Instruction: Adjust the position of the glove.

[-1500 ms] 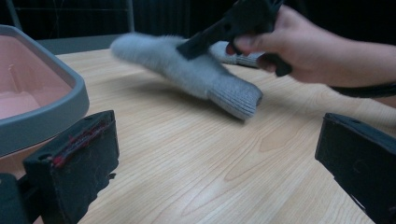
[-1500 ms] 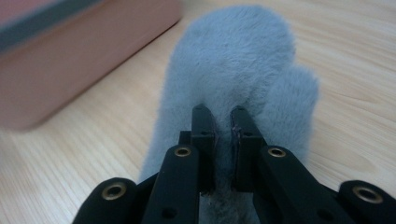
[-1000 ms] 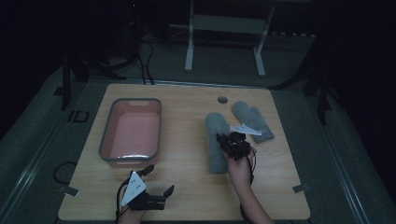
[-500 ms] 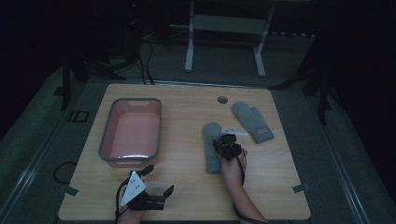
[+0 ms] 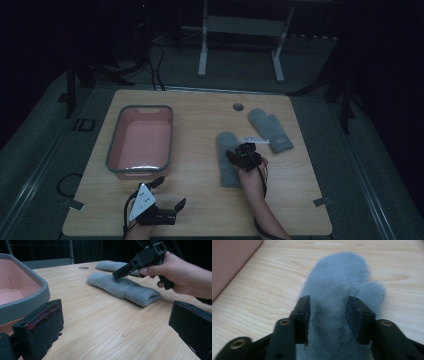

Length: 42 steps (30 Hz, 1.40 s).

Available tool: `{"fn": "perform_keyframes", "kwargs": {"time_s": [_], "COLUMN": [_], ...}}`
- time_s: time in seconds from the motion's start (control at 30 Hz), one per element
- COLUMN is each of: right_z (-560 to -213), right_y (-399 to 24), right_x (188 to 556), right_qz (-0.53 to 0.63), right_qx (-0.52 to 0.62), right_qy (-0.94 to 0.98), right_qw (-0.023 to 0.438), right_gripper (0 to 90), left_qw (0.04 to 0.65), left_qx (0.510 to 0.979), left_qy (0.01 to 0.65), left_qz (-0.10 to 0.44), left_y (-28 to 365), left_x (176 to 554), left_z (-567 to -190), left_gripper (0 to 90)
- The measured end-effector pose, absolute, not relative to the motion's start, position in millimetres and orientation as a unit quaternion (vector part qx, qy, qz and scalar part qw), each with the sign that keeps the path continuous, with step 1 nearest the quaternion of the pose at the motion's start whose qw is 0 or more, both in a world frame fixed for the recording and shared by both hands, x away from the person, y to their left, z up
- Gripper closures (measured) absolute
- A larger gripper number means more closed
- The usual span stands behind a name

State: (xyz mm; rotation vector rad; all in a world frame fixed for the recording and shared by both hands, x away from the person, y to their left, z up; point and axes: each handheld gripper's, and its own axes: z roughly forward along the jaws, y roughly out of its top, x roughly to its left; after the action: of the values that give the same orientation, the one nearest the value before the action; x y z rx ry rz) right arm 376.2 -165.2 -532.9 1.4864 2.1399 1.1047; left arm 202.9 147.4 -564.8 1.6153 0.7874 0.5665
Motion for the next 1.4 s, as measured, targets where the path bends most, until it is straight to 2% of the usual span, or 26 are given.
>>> {"fn": "perform_keyframes", "kwargs": {"time_s": [0.17,0.63,0.7,0.8,1.07,1.4], "right_z": [-514,-470,-468,-468,-470,-481], "right_y": [-177,-233,-242,-256,-288,-302], "right_x": [378,397,402,412,442,480], "right_qz": [0.394,0.412,0.401,0.401,0.384,0.352], "right_qx": [0.492,0.43,0.425,0.431,0.427,0.435], "right_qy": [0.757,0.764,0.769,0.768,0.773,0.784], "right_qw": [0.174,0.248,0.259,0.253,0.269,0.268], "right_gripper": [47.8,47.1,50.4,50.7,52.9,54.4], "left_qw": [0.587,0.585,0.585,0.585,0.585,0.584], "left_qx": [0.694,0.695,0.696,0.696,0.696,0.697], "left_qy": [0.338,0.34,0.34,0.34,0.339,0.34], "left_qz": [0.244,0.243,0.243,0.243,0.242,0.241], "left_y": [147,147,147,147,147,147], "left_x": [203,204,204,204,205,206], "left_z": [-565,-566,-566,-566,-566,-567], "left_gripper": [0.1,0.1,0.1,0.1,0.1,0.1]}}
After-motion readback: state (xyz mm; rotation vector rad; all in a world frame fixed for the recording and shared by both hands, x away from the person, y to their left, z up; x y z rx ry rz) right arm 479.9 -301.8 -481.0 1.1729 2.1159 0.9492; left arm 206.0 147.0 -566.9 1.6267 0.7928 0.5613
